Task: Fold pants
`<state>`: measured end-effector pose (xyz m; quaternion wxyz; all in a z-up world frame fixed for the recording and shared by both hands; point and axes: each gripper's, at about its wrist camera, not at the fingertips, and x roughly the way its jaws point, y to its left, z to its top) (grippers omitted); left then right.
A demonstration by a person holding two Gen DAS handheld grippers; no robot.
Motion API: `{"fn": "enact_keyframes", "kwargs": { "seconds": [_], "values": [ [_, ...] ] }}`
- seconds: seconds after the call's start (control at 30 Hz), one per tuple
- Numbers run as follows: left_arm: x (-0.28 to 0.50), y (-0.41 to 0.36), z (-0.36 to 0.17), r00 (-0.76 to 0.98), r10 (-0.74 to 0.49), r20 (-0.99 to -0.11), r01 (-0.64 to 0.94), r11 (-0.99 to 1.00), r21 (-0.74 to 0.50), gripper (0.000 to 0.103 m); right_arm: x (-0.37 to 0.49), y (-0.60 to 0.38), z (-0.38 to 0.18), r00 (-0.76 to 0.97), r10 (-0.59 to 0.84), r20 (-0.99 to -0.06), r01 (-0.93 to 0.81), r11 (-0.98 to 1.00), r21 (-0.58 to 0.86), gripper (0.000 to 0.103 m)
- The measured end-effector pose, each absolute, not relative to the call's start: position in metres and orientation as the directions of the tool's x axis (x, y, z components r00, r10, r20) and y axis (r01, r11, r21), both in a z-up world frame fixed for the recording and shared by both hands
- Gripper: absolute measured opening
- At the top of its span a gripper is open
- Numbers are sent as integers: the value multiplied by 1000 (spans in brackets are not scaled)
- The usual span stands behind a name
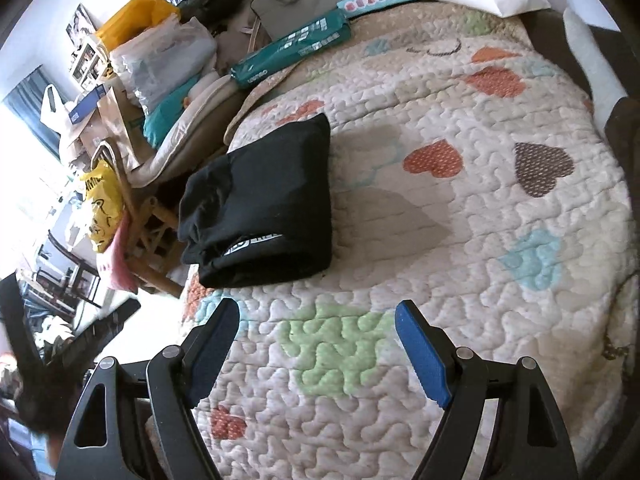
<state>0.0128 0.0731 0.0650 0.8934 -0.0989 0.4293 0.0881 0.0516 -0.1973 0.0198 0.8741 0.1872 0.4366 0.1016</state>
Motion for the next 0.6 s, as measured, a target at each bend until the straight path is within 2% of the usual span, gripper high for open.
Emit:
{"fn": "enact_keyframes", "kwargs": {
  "seconds": [0.13, 0.6],
  "values": [
    [4, 58, 58, 595, 98, -798, -213, 976, -39, 75, 40, -201, 18, 608, 301, -735, -1, 925, 379, 85],
    [-2, 45, 49, 610, 121, -783, -180, 984, 12, 75, 32, -182, 10, 610, 222, -761, -60, 970, 235, 85]
  ]
}}
